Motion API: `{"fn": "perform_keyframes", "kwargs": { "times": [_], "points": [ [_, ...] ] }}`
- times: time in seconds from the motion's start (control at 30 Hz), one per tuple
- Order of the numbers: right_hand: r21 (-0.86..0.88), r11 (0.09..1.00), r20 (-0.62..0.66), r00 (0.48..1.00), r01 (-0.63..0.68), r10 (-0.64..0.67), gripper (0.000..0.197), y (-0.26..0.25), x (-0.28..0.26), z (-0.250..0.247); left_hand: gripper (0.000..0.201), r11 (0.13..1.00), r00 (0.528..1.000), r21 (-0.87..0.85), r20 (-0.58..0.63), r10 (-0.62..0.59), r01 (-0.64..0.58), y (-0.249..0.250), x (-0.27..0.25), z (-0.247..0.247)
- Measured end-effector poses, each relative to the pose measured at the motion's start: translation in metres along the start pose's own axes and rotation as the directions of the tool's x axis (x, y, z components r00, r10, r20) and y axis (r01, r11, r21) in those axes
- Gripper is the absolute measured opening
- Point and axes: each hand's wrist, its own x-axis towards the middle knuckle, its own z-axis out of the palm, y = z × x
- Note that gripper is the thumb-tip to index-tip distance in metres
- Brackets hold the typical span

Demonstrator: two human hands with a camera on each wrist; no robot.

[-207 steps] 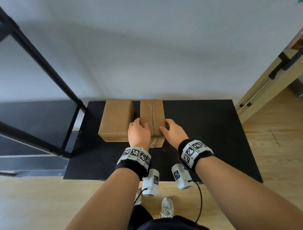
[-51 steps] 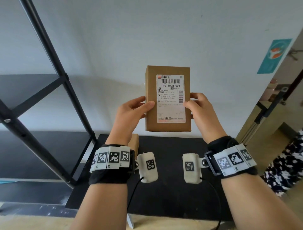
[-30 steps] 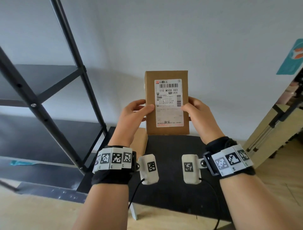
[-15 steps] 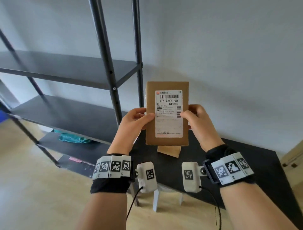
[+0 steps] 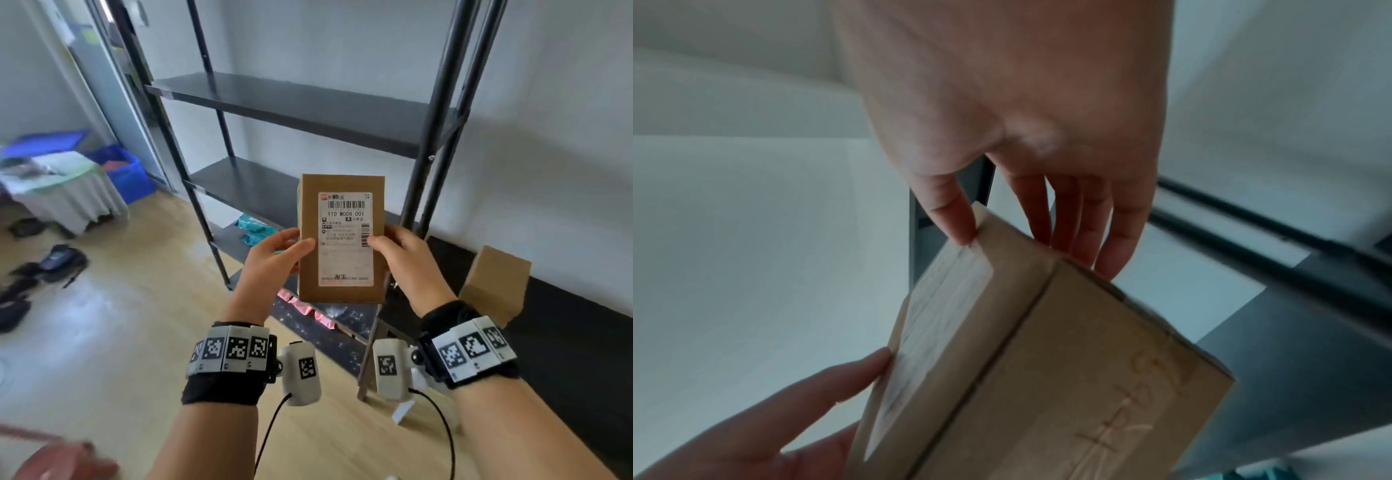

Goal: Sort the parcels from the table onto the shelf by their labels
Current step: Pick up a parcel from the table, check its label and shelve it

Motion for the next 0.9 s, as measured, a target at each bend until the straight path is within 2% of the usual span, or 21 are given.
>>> {"fn": "perform_keyframes", "kwargs": {
  "times": [0.1,0.23,0.4,0.53,0.67,0.8,0.9],
  "points": [
    [-0.015,0.999,0.089,0.995,0.038,-0.036,0.011,-0.009,0.016,0.046,0.034,1.0,0.996,-0.011,-0.085,0.004,-0.005,-0.003,0.007,-0.044],
    [0.001,0.998,0.189,0.98,0.063,-0.062,0.011,-0.022,0.052,0.103,0.029,0.999,0.983,-0.001,-0.181,0.035,-0.035,-0.002,0.028,-0.094],
    [0.023,0.994,0.276,0.955,0.108,-0.11,0.017,-0.038,0.114,0.174,0.052,0.999,0.941,0.018,-0.334,0.054,-0.051,0.003,0.077,-0.153],
    [0.047,0.989,0.329,0.933,0.138,-0.146,0.012,-0.057,0.168,0.223,0.045,0.998,0.89,0.007,-0.451,0.058,-0.062,0.018,0.125,-0.192],
    [0.05,0.985,0.377,0.91,0.166,-0.173,0.007,-0.078,0.216,0.263,0.029,0.997,0.849,0.01,-0.523,0.074,-0.081,0.034,0.168,-0.224],
    [0.002,0.976,0.381,0.902,0.219,-0.203,0.03,-0.091,0.257,0.307,0.031,0.995,0.825,0.016,-0.558,0.089,-0.097,0.043,0.201,-0.256],
    [-0.008,0.972,0.38,0.9,0.235,-0.215,0.034,-0.104,0.281,0.339,0.032,0.994,0.819,0.014,-0.566,0.097,-0.109,0.05,0.227,-0.285]
  ]
}}
